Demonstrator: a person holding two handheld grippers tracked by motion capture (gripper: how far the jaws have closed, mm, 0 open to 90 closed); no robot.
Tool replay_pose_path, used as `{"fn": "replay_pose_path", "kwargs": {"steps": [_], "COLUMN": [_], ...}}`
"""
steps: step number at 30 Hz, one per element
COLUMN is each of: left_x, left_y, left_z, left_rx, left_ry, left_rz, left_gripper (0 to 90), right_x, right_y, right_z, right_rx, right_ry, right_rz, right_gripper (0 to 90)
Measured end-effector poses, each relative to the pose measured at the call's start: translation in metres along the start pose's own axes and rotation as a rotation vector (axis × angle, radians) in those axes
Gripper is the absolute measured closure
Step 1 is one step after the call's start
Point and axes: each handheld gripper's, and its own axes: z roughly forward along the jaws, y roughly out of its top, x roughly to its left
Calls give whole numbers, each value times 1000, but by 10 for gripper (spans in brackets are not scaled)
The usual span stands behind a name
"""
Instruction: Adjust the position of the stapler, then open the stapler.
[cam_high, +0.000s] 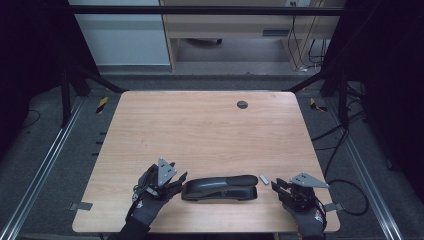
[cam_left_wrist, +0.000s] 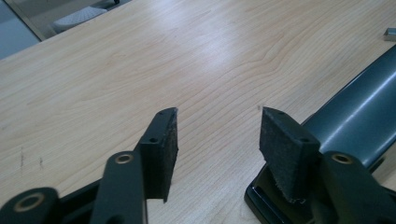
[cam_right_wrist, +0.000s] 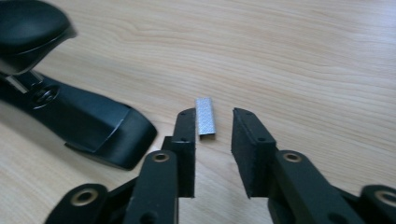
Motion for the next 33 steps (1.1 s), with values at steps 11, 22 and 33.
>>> {"fn": "replay_pose_path", "kwargs": {"steps": [11, 22, 33], "left_x": [-17, -26, -37], "left_y": [16, 27, 36], "left_z": [-9, -16, -19], "left_rx": [-9, -12, 7], "left_ry": [-44, -73, -85], "left_rz": [68, 103, 161], "left_gripper": [331, 302, 302], "right_x": [-17, -21, -21], "right_y": [-1, -1, -1], "right_z": [-6, -12, -11], "right_rx": [6, -8, -11], "right_ry": [-84, -99, -110], "right_rz": [21, 32, 6], "right_gripper": [569, 606, 685]}}
